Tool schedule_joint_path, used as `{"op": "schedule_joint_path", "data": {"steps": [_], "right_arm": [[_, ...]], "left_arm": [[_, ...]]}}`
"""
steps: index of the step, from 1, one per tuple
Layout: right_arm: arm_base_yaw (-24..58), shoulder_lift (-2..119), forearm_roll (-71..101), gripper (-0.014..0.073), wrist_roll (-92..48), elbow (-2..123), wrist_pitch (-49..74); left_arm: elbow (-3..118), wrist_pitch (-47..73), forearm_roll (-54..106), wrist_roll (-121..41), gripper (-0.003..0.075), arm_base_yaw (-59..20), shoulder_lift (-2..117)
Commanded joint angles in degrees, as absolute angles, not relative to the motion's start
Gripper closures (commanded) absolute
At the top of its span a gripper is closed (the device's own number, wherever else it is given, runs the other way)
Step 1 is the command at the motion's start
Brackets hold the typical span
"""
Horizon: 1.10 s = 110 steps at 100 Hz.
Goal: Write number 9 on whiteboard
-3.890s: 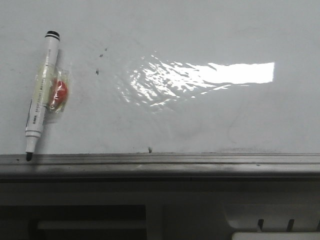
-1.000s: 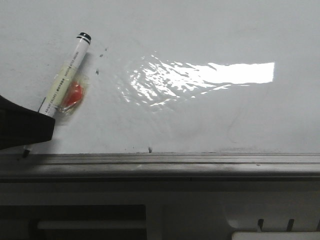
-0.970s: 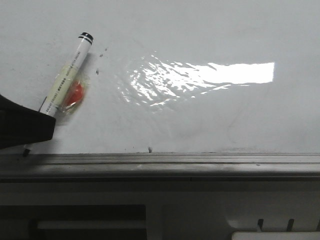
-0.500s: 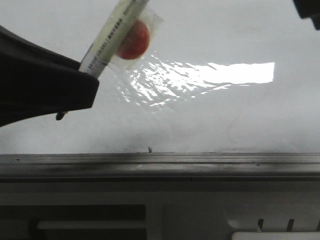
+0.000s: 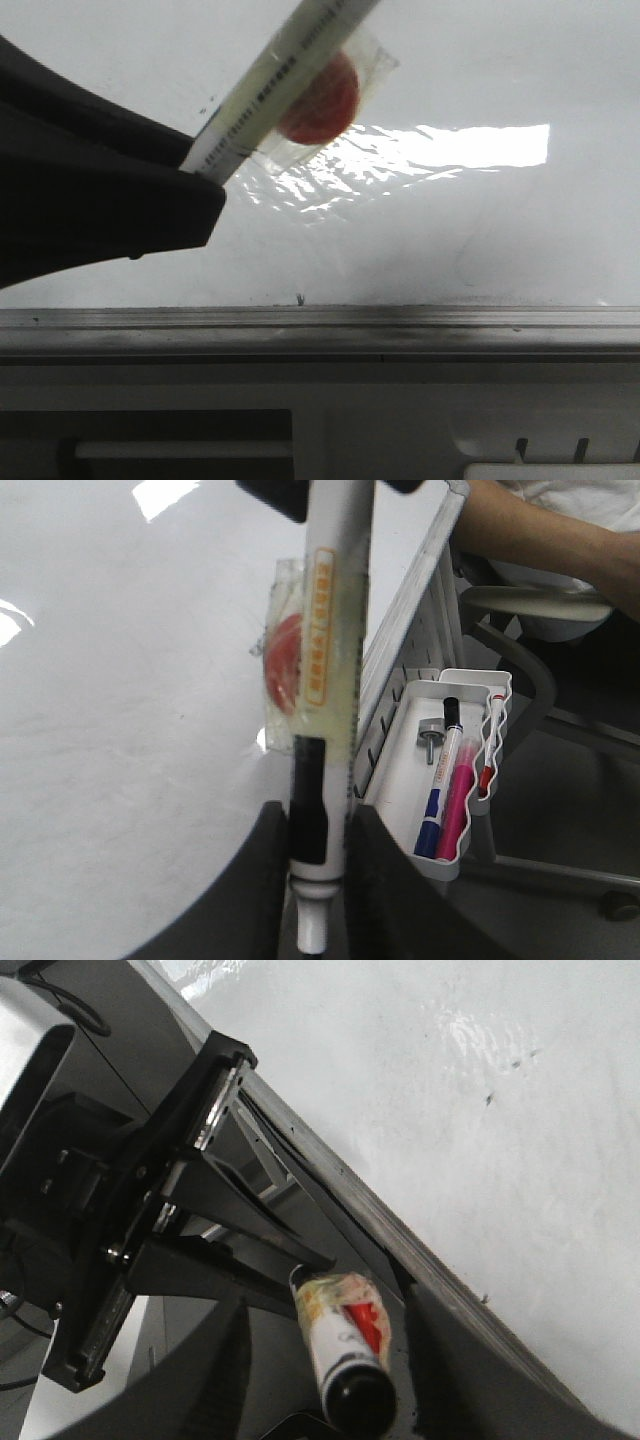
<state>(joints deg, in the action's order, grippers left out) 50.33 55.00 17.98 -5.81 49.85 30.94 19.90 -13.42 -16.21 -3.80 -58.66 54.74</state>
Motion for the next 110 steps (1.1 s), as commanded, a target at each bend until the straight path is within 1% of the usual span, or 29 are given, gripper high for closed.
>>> {"op": "schedule_joint_path", "data": {"steps": [1,6,9,10,16,17,22,24,27,30,39,46,53,54,55,58,63,65,70,83,94,104,110], "right_arm": [[50.4,55.6,19.7,0.0289,-6.5,52.2,27.8],[50.4,55.9,19.7,0.0306,-6.5,52.3,28.2],[50.4,56.1,19.7,0.0331,-6.5,52.3,28.2],[50.4,56.2,19.7,0.0356,-6.5,52.3,28.2],[50.4,56.2,19.7,0.0431,-6.5,52.3,28.2],[50.4,56.2,19.7,0.0467,-6.5,52.3,28.2],[50.4,56.2,19.7,0.054,-6.5,52.3,28.3],[50.4,56.2,19.7,0.0587,-6.5,52.3,28.3],[50.4,56.2,19.7,0.0619,-6.5,52.3,28.3],[50.4,56.2,19.7,0.0669,-6.5,52.3,28.4],[50.4,56.2,19.7,0.0669,-6.5,52.3,28.7],[50.4,56.2,19.7,0.0669,-6.5,52.3,28.7],[50.4,56.2,19.7,0.0669,-6.5,52.3,28.7],[50.4,56.2,19.7,0.0669,-6.5,52.3,28.7],[50.4,56.2,19.7,0.0669,-6.5,52.3,28.7],[50.4,56.2,19.7,0.0669,-6.5,52.3,28.7],[50.4,56.2,19.7,0.0669,-6.5,52.3,28.7],[50.4,56.2,19.7,0.0669,-6.5,52.3,28.7],[50.4,56.2,19.7,0.0669,-6.5,52.3,28.7],[49.2,55.6,19.4,0.0669,-6.5,52.3,28.4],[46.6,54.3,19.4,0.0658,-6.4,52.5,28.2],[44.4,53.7,19.4,0.0658,-6.4,52.5,28.4],[43.7,53.7,19.4,0.0658,-6.4,52.5,28.4]], "left_arm": [[21.7,-18.5,-16.0,-3.5,0.074,-59.0,53.9],[21.7,-18.7,-16.0,-3.5,0.074,-59.0,53.9],[21.7,-18.7,-16.0,-3.5,0.074,-59.0,53.9],[21.7,-18.7,-16.0,-3.5,0.074,-59.0,53.9],[21.7,-18.7,-16.0,-3.5,0.074,-59.0,53.9],[21.7,-18.7,-16.0,-3.5,0.074,-59.0,53.9],[21.7,-18.7,-16.0,-3.5,0.074,-59.0,53.9],[21.7,-18.7,-16.0,-3.5,0.074,-59.0,53.9],[21.7,-18.7,-16.0,-3.5,0.074,-59.0,53.9],[21.7,-18.7,-16.0,-3.5,0.074,-59.0,53.9],[21.7,-18.7,-15.9,-3.5,0.0736,-59.0,53.9],[21.7,-18.7,-15.9,-3.5,0.0689,-59.0,53.9],[21.7,-18.8,-15.9,-3.5,0.0583,-59.0,53.9],[21.7,-18.9,-15.8,-3.5,0.0544,-59.0,53.9],[21.7,-18.9,-15.8,-3.5,0.0544,-59.0,53.9],[21.7,-18.9,-15.8,-3.5,0.0477,-59.0,53.9],[21.7,-19.0,-14.9,-3.5,0.0393,-59.0,53.7],[21.7,-19.0,-14.3,-3.5,0.0365,-59.0,53.5],[21.7,-19.0,-13.0,-3.5,0.0324,-59.0,52.9],[21.7,-17.4,-10.0,-3.5,0.0322,-59.0,48.6],[21.7,-13.8,-7.6,-3.5,0.0322,-58.7,41.9],[21.7,-9.5,-4.0,-3.5,0.0324,-55.9,35.1],[21.7,-7.4,-3.3,-3.5,0.0342,-53.2,31.3]]}}
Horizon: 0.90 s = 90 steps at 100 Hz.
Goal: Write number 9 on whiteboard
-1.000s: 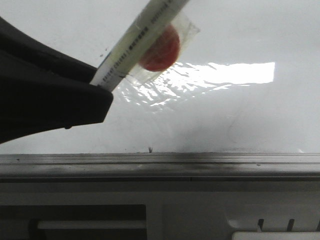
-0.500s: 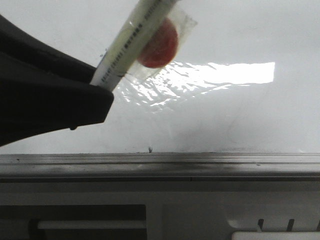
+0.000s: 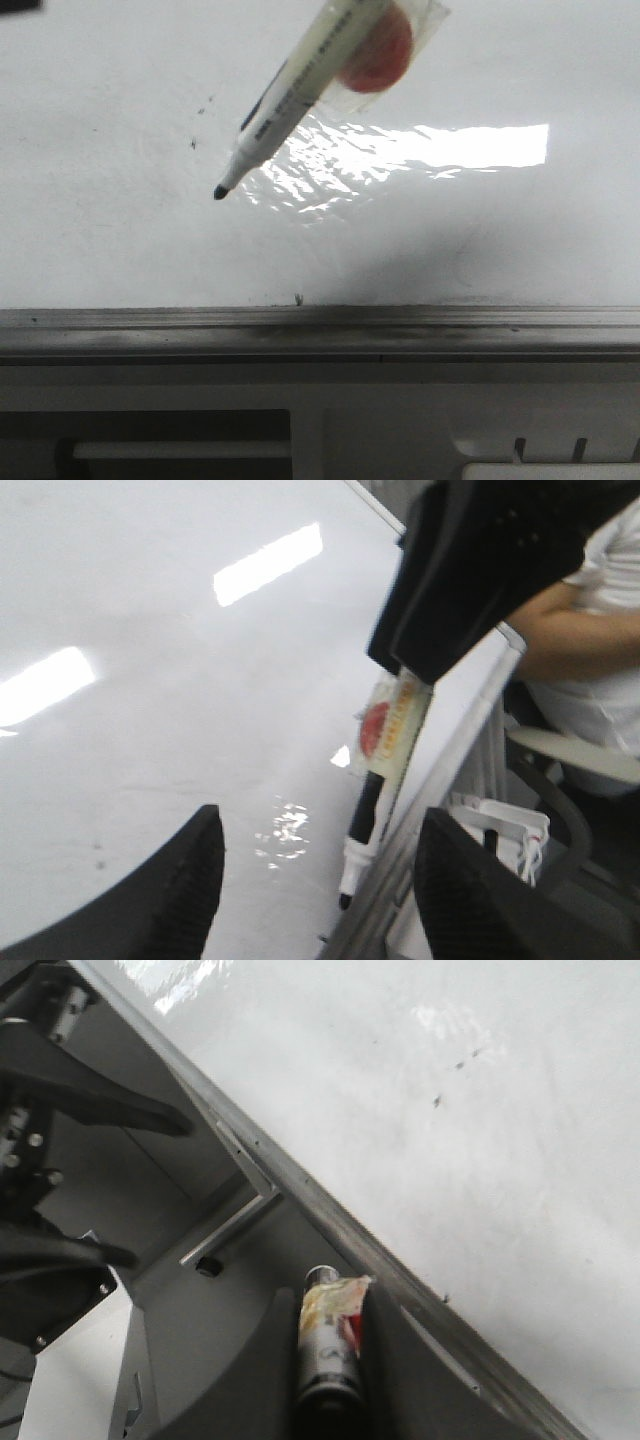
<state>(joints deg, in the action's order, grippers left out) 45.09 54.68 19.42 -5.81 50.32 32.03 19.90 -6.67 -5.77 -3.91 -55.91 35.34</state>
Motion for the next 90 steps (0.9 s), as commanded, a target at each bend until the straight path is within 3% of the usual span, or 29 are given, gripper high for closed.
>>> {"op": "schedule_joint_path", "data": {"steps": [1,16,34,90], "right_arm": [[43.5,53.7,19.4,0.0658,-6.4,52.5,28.4],[43.3,53.9,19.4,0.0658,-6.4,52.5,27.4],[42.1,53.9,19.3,0.0658,-5.5,53.1,23.9],[32.0,64.4,18.5,0.0658,-5.4,63.4,21.5]], "left_arm": [[21.7,-7.1,-3.3,-3.5,0.0346,-52.4,30.9],[21.7,-6.2,1.8,-3.5,0.0419,-43.9,25.3],[21.7,-5.7,4.2,-3.5,0.0424,-37.2,24.3],[21.7,-5.7,6.3,-3.5,0.0424,-36.6,24.3]]}}
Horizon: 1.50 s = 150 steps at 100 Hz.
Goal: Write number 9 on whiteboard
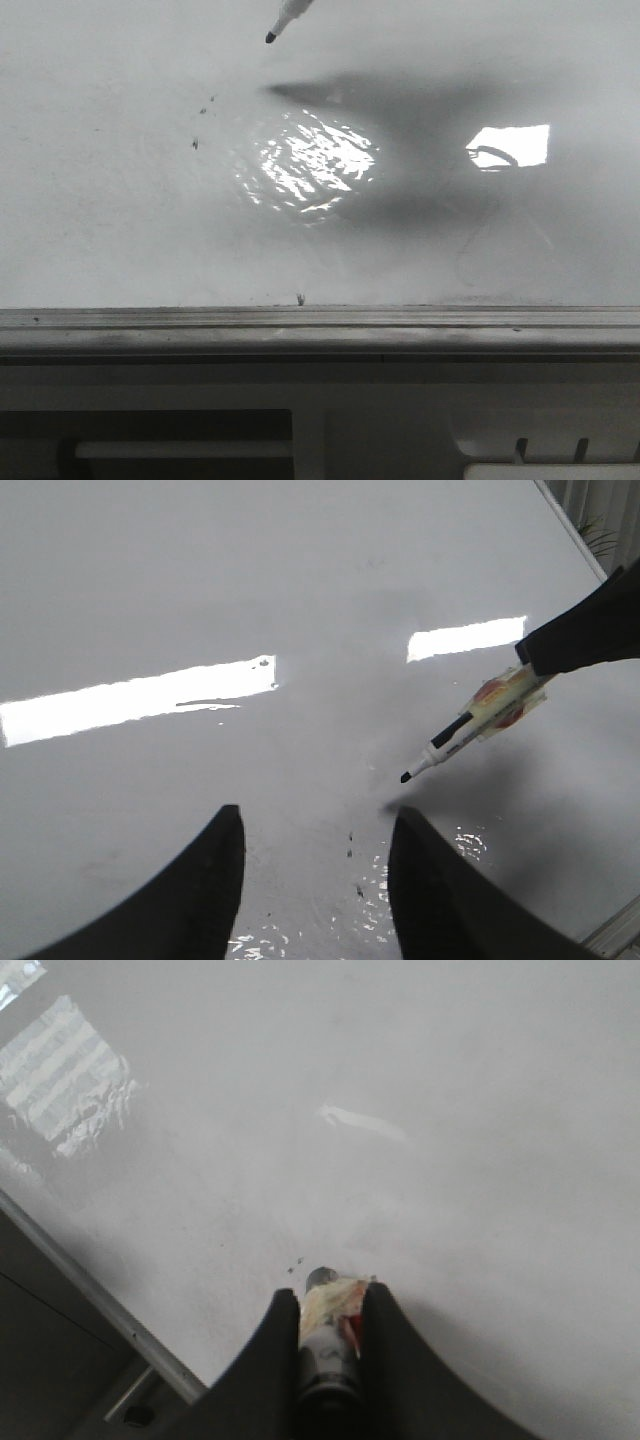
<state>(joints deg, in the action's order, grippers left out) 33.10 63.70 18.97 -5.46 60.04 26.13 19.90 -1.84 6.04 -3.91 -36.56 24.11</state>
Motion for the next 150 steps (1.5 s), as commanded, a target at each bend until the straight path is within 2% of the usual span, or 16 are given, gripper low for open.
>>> {"op": "schedule_joint_path", "data": {"steps": [1,28,43,60,75,105,120,136,150], "right_arm": [[32.0,64.6,18.4,0.0658,-5.4,63.5,21.5],[31.9,72.5,16.7,0.0658,-5.4,70.6,20.4],[35.0,77.6,16.6,0.0664,-5.9,71.7,26.1],[34.5,75.4,14.2,0.0663,-5.9,70.2,33.5],[32.6,72.2,14.1,0.0663,-5.9,72.5,31.6],[30.1,73.6,12.6,0.0663,-5.9,77.6,32.1],[30.8,73.4,14.8,0.0663,-5.4,72.3,35.9],[33.8,71.6,17.7,0.0663,-5.4,61.9,31.2],[35.0,70.7,18.2,0.0663,-5.4,60.5,30.1]], "left_arm": [[21.7,-5.7,6.3,-3.5,0.0424,-36.6,24.3],[21.7,-5.8,6.7,-3.5,0.0424,-36.6,24.3],[21.7,-5.8,6.7,-3.5,0.0424,-36.6,24.3],[21.7,-5.8,6.7,-3.5,0.0424,-36.6,24.3],[21.7,-5.8,6.7,-3.5,0.0424,-36.6,24.3],[21.7,-5.7,6.7,-3.5,0.0424,-36.6,24.3],[21.7,-5.6,6.7,-3.5,0.0424,-36.6,24.3],[21.7,-5.2,6.7,-3.5,0.0424,-36.6,24.3],[21.7,-2.8,6.7,-3.5,0.0424,-36.6,24.3]]}}
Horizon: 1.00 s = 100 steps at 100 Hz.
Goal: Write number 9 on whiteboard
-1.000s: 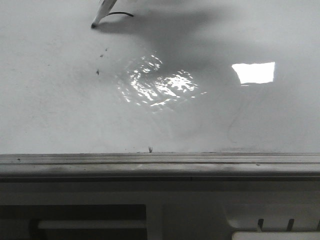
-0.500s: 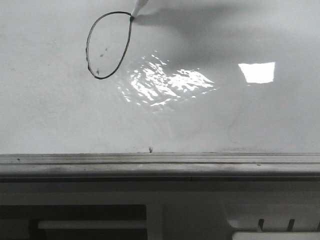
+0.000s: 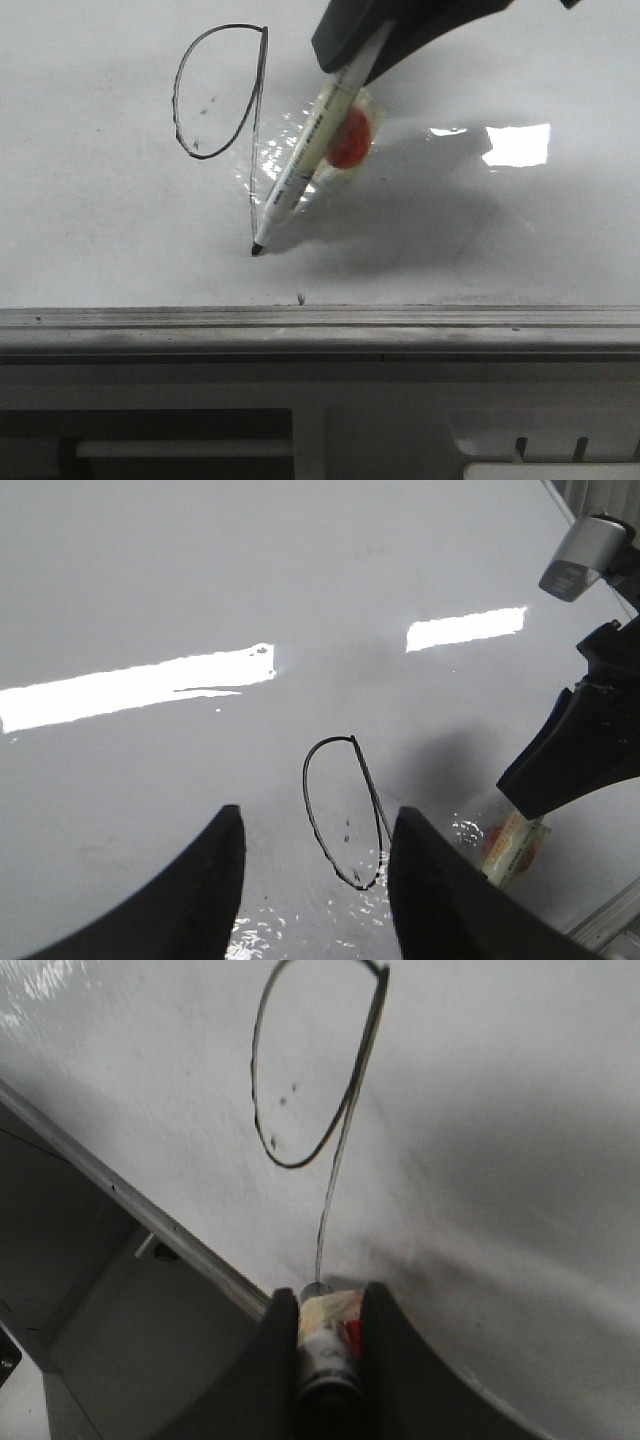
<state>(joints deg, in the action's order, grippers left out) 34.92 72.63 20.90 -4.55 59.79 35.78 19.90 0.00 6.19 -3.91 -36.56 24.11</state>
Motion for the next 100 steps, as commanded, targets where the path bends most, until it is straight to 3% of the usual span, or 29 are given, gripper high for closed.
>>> {"op": "schedule_joint_path", "data": {"steps": [1,27,73,100], "right_arm": [[35.0,70.6,18.2,0.0663,-5.4,60.5,30.1],[39.8,67.8,21.5,0.0663,-5.4,60.6,29.1],[49.3,65.8,24.5,0.0663,-5.4,60.4,28.7],[51.4,65.9,26.1,0.0663,-5.4,60.4,29.1]], "left_arm": [[21.7,-2.4,6.7,-3.5,0.0424,-36.6,24.3],[21.7,-0.9,6.7,-3.5,0.0389,-40.7,24.4],[21.5,-3.0,1.8,-3.5,0.0382,-60.6,36.8],[21.5,-12.0,-1.7,-3.5,0.0382,-60.9,44.9]]}}
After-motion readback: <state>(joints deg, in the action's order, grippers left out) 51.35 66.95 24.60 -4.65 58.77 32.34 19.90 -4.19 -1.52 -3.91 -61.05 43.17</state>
